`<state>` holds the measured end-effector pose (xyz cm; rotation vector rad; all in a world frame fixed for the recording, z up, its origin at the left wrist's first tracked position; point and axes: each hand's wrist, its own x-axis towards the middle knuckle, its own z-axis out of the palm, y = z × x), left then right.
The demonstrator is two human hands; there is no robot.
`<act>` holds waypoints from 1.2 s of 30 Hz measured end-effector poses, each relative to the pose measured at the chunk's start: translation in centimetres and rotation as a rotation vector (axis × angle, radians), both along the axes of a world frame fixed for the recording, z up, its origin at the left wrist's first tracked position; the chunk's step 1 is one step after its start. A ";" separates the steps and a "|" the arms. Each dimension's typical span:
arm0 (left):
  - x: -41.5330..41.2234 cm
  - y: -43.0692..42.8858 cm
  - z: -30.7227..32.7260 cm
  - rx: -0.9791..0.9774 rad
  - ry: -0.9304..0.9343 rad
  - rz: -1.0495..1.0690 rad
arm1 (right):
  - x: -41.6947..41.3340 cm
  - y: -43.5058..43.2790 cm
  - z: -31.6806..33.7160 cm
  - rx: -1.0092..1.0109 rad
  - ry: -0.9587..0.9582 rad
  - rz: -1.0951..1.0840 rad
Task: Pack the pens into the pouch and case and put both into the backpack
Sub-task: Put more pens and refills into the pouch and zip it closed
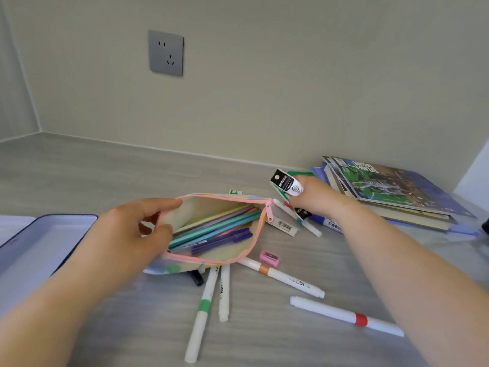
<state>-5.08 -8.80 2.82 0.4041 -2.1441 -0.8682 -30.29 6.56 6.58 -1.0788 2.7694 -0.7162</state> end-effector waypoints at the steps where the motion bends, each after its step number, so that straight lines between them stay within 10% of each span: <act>1: 0.0 0.0 0.0 0.003 0.000 -0.002 | 0.3 0.7 0.6 -0.004 0.006 -0.023; 13: 0.2 0.2 0.0 0.074 -0.016 -0.013 | 5.5 8.0 0.7 0.198 -0.353 0.099; 19: 0.4 0.2 0.1 0.090 -0.026 -0.004 | 4.4 8.6 -0.1 0.397 0.345 0.106; 25: 0.4 -0.6 -0.4 0.086 -0.065 -0.002 | 4.1 7.9 -3.0 0.498 0.462 0.249; 36: 0.6 -1.0 -0.6 0.119 -0.106 -0.016 | 3.4 9.0 0.0 0.068 0.707 0.056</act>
